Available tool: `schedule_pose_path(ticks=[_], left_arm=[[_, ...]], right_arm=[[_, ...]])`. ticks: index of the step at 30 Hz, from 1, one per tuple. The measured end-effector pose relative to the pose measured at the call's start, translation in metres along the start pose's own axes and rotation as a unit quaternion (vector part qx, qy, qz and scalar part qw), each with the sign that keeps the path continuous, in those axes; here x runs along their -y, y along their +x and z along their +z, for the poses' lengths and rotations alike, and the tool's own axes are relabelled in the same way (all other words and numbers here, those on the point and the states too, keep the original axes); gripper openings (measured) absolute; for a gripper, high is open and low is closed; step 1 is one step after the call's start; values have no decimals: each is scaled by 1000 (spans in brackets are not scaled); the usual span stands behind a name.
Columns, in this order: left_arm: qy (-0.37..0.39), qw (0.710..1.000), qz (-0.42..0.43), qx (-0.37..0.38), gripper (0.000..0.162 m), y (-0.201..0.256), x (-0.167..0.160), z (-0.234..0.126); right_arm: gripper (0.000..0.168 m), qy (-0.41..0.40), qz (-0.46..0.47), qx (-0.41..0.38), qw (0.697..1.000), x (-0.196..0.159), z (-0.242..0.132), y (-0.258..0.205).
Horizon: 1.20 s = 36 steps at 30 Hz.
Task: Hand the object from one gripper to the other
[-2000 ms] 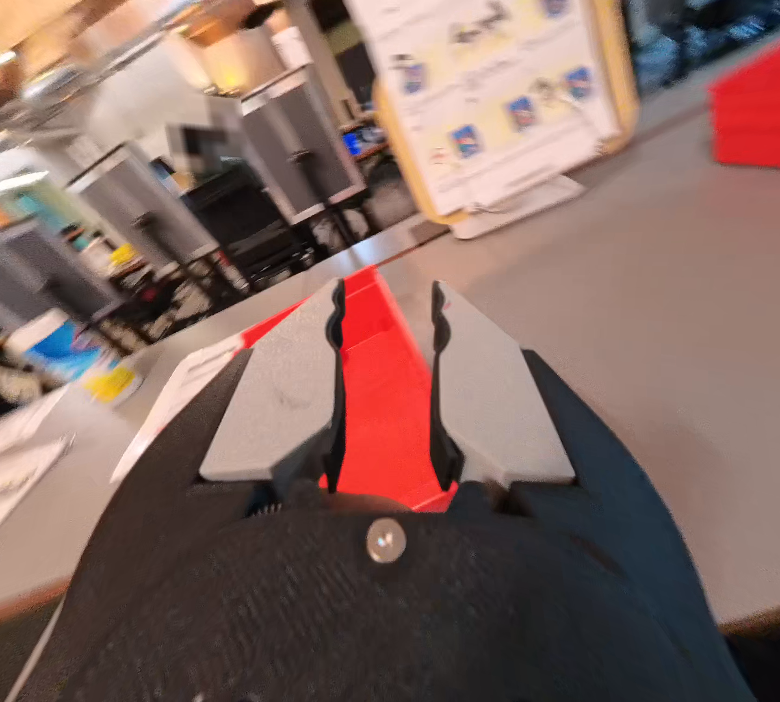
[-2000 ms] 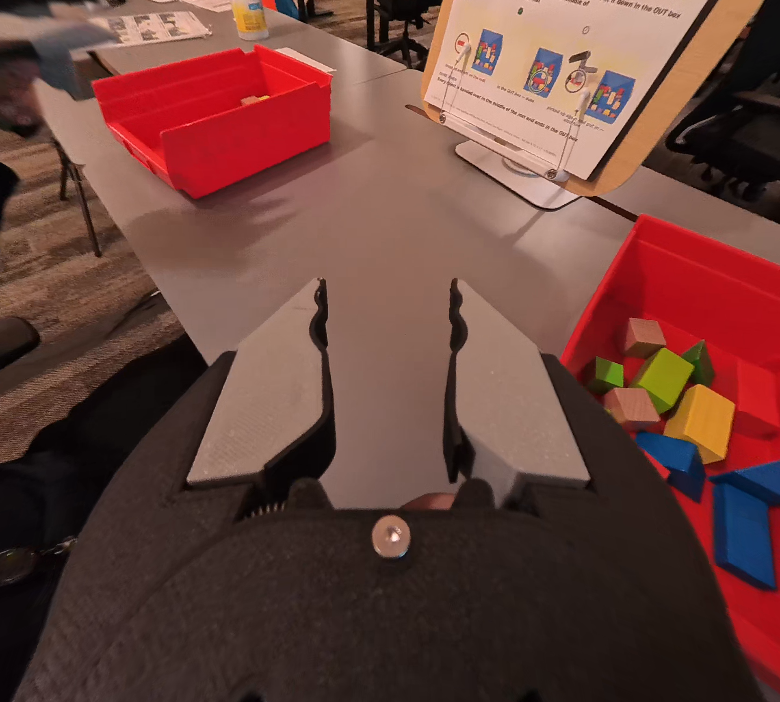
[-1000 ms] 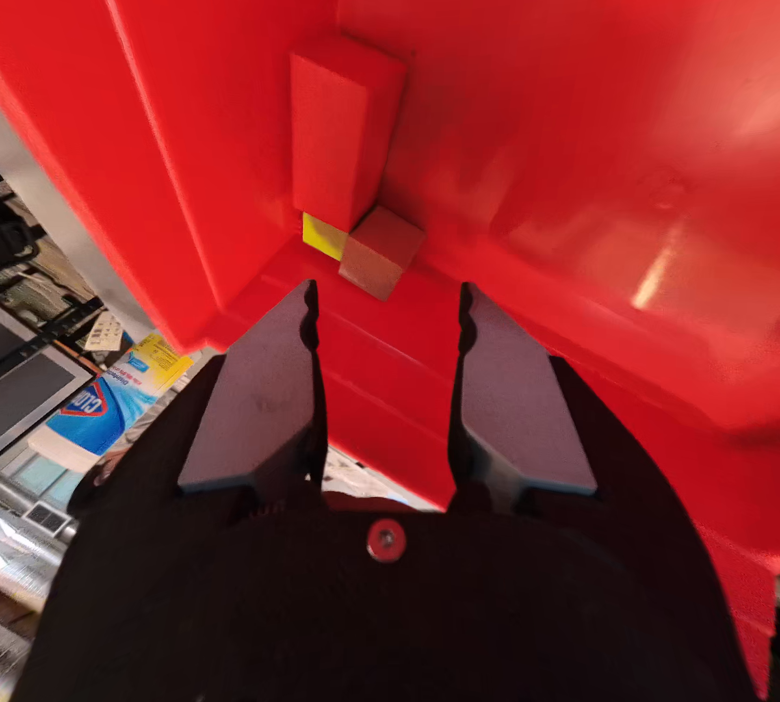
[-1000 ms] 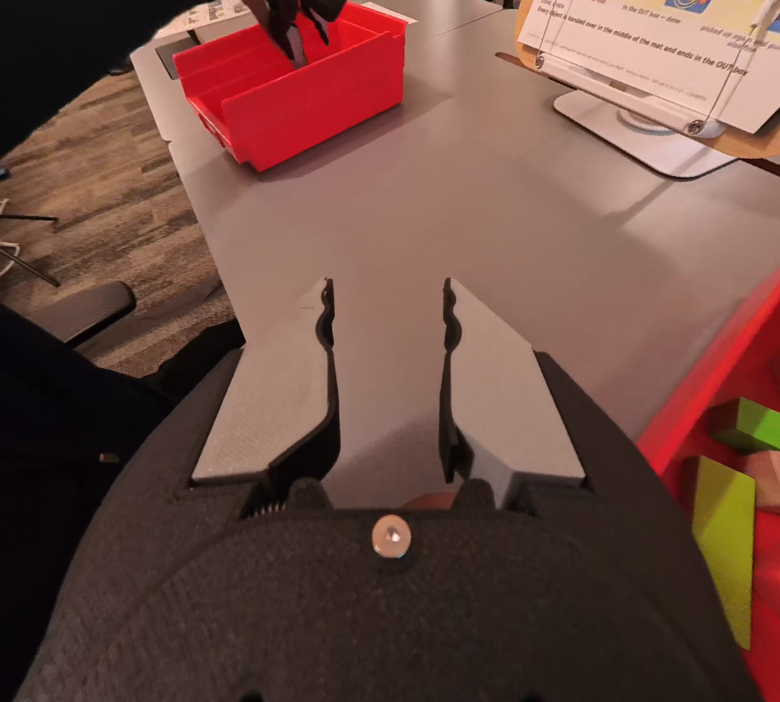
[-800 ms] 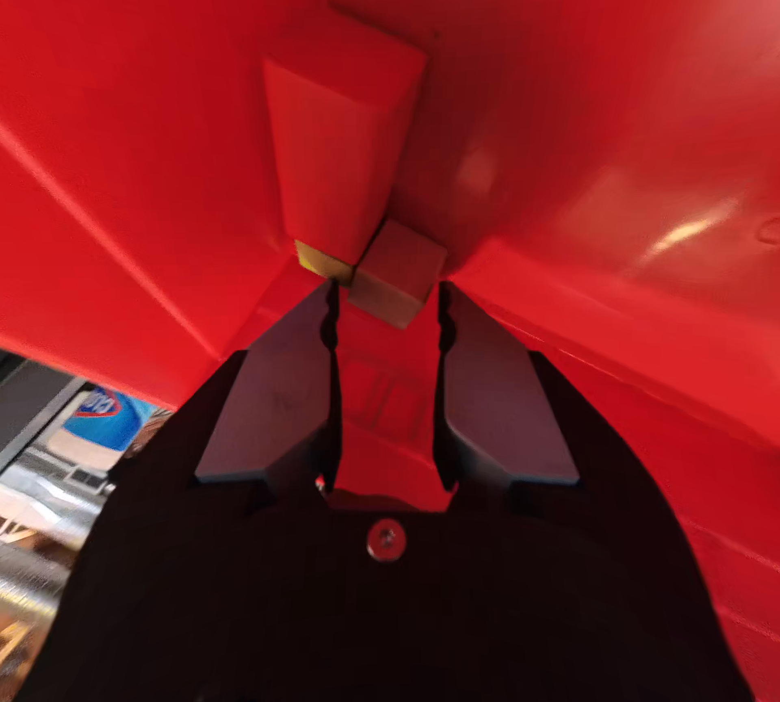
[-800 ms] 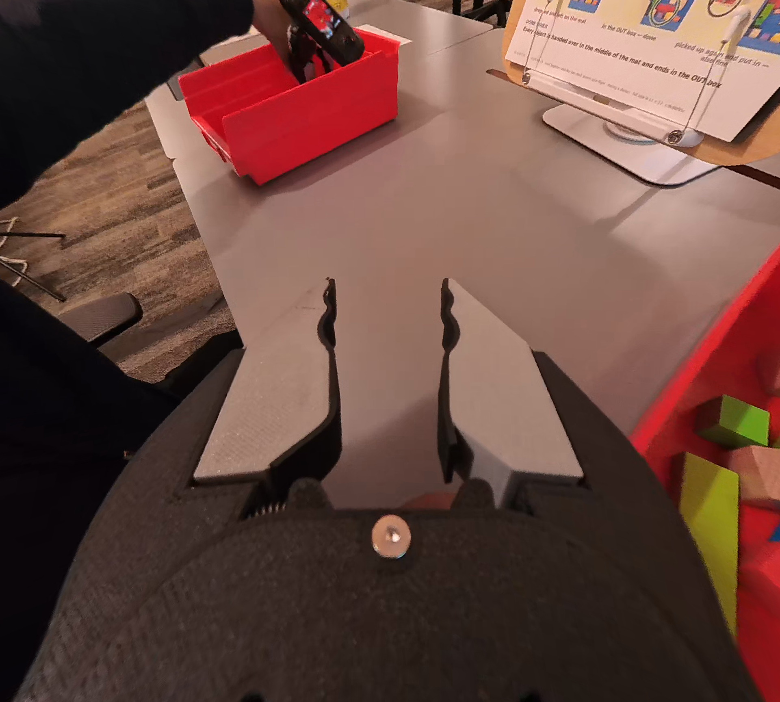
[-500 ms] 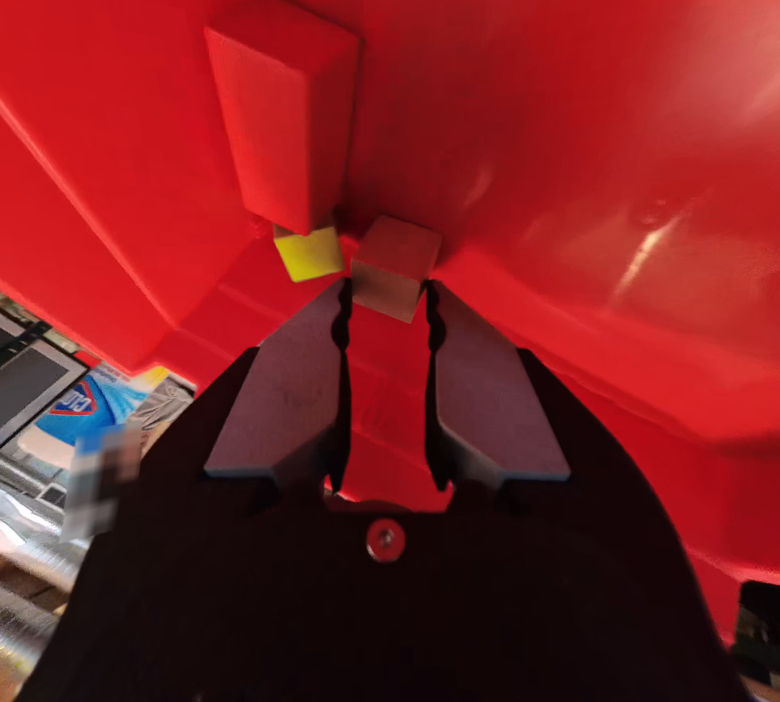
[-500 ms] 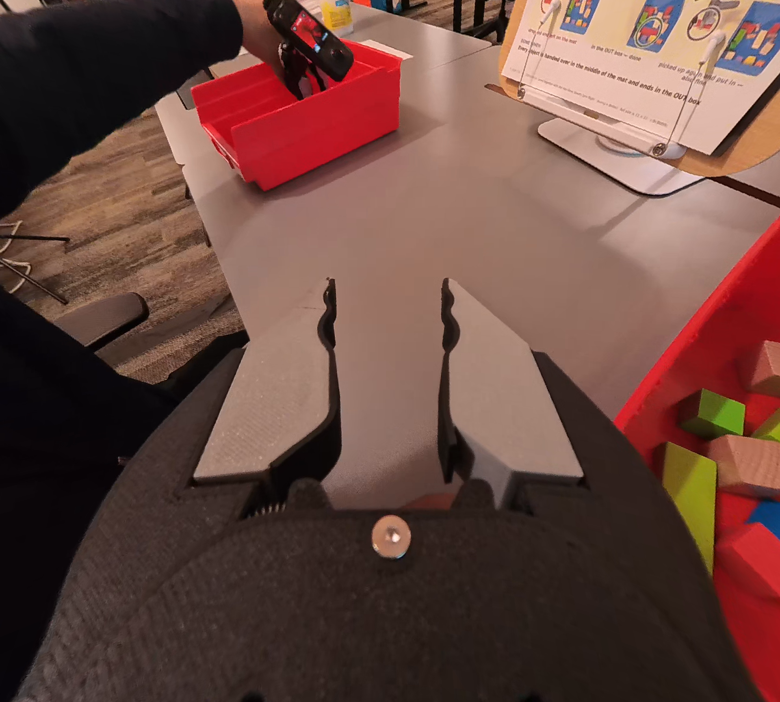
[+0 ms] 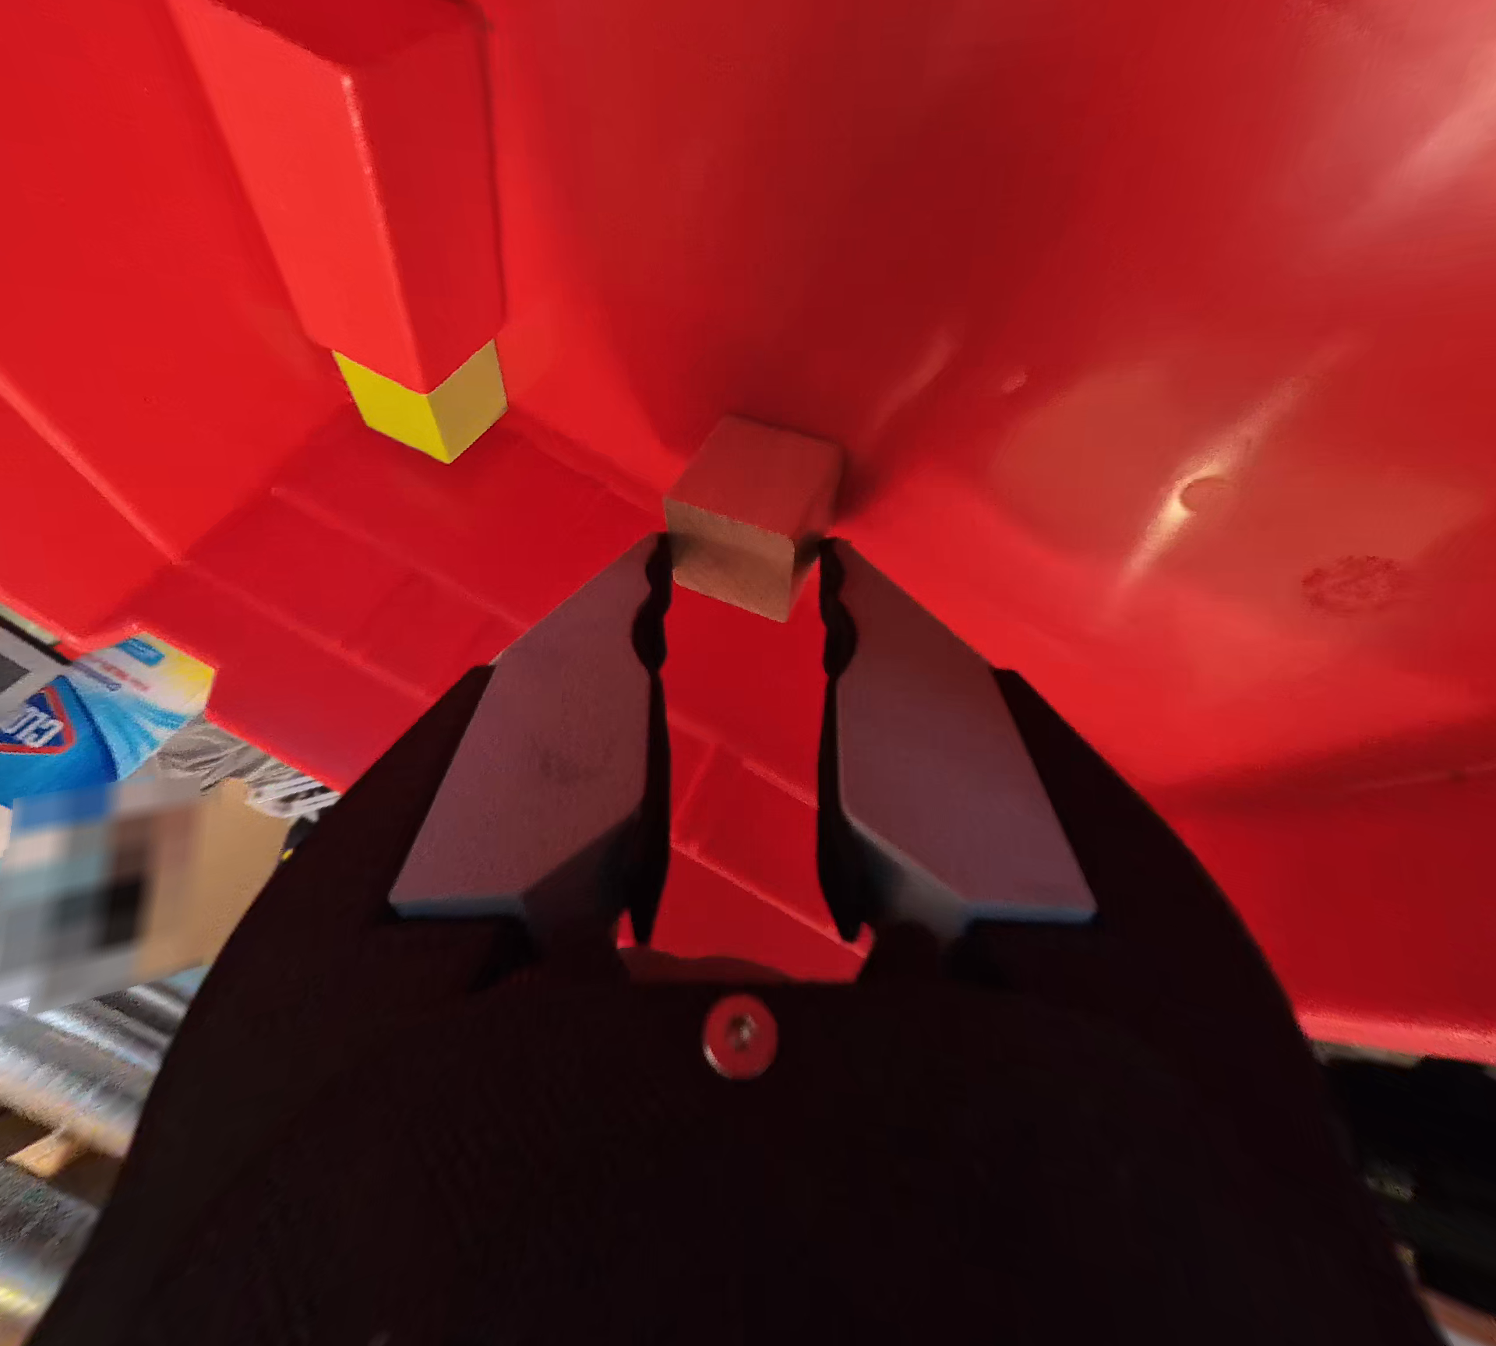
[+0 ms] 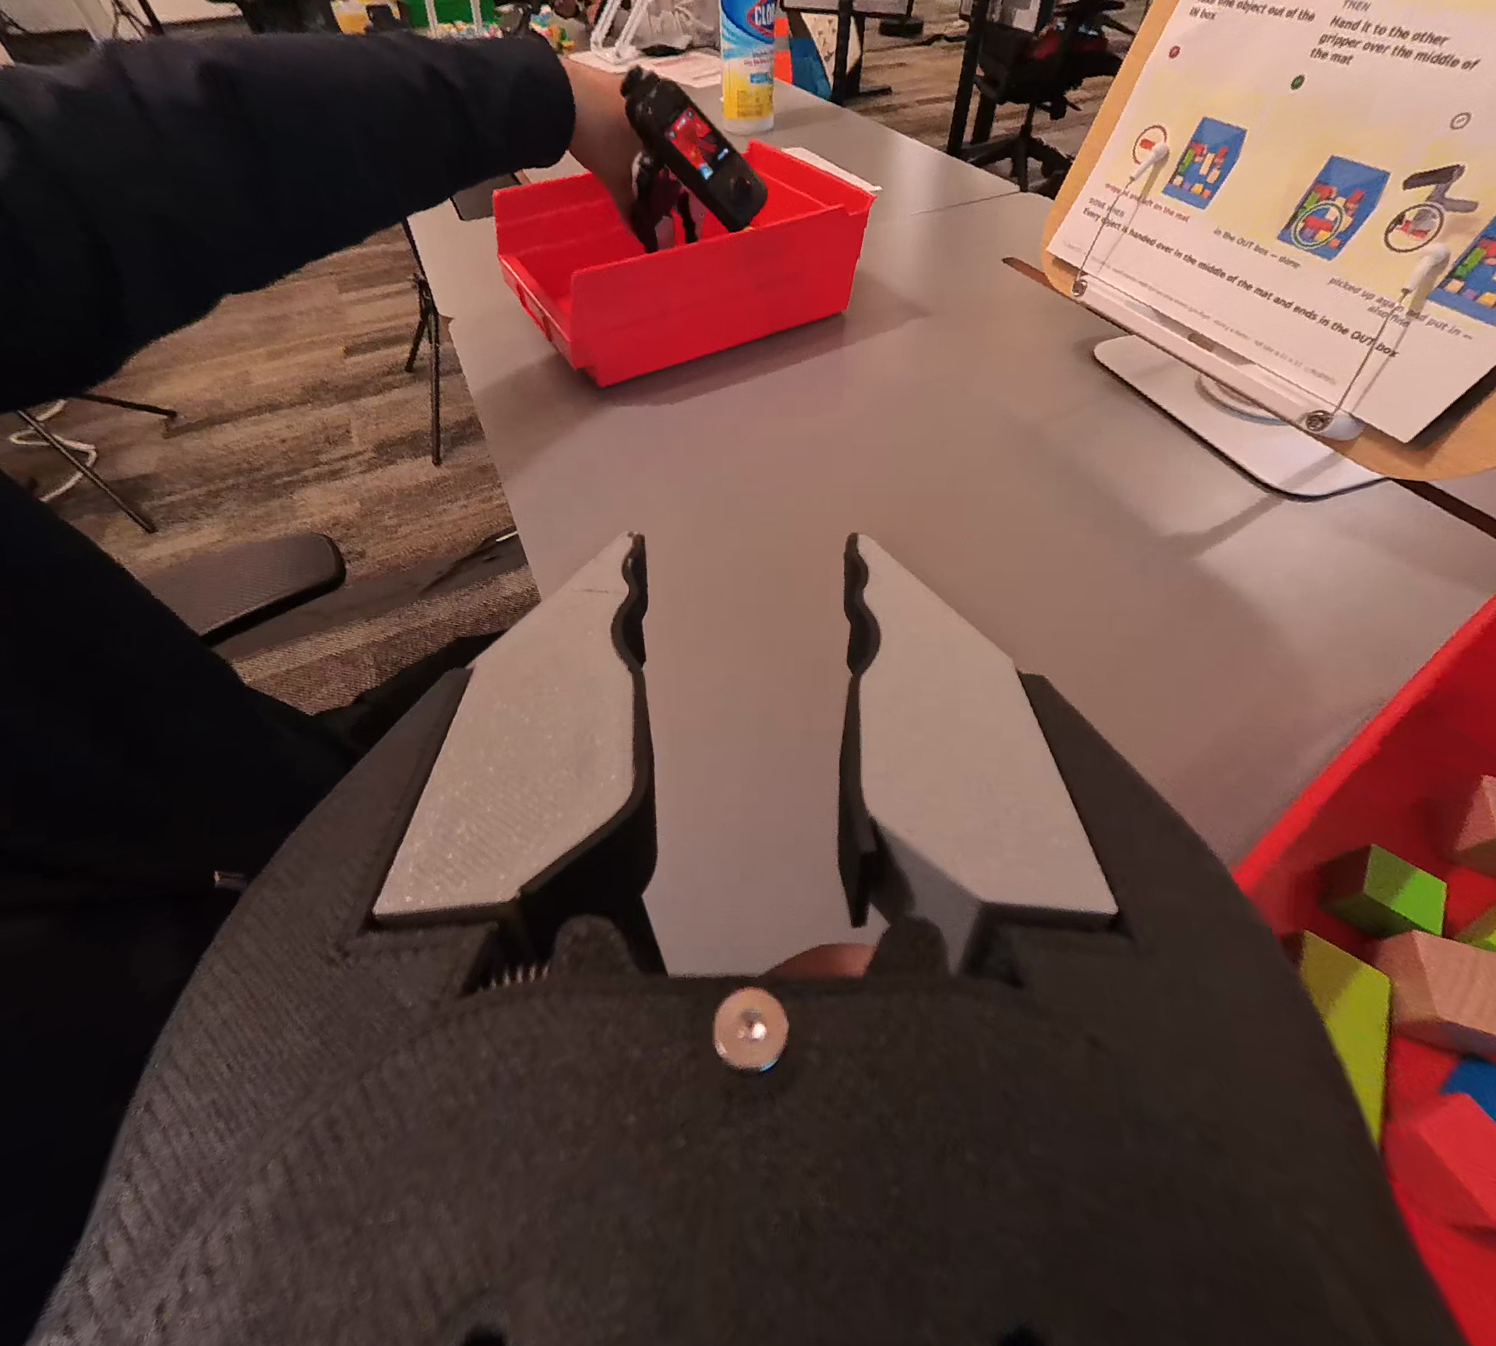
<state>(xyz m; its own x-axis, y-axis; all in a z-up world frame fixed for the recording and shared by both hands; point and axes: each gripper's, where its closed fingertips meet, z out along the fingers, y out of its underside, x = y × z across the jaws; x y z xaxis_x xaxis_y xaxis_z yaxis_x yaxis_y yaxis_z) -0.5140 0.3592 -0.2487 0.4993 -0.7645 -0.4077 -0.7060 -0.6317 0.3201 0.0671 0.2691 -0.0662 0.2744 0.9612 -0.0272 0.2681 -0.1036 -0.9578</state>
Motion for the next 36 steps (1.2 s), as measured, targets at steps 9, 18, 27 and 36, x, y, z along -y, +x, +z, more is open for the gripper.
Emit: schedule_pose_path(ticks=[9, 18, 27, 36], left_arm=[[25, 1000, -14, 4, 36, -1, 4, 2], [227, 959, -115, 123, 32, -22, 20, -84], [469, 835, -152, 245, 32, 60, 69, -229], [714, 646, -25, 268, 32, 264, 166, -412]], right_arm=[[46, -4, 11, 10, 1000, -4, 5, 2], [46, 6, 38, 28, 999, -4, 4, 1], [48, -21, 54, 102, 993, -12, 36, -41], [53, 21, 113, 267, 957, 7, 58, -118]])
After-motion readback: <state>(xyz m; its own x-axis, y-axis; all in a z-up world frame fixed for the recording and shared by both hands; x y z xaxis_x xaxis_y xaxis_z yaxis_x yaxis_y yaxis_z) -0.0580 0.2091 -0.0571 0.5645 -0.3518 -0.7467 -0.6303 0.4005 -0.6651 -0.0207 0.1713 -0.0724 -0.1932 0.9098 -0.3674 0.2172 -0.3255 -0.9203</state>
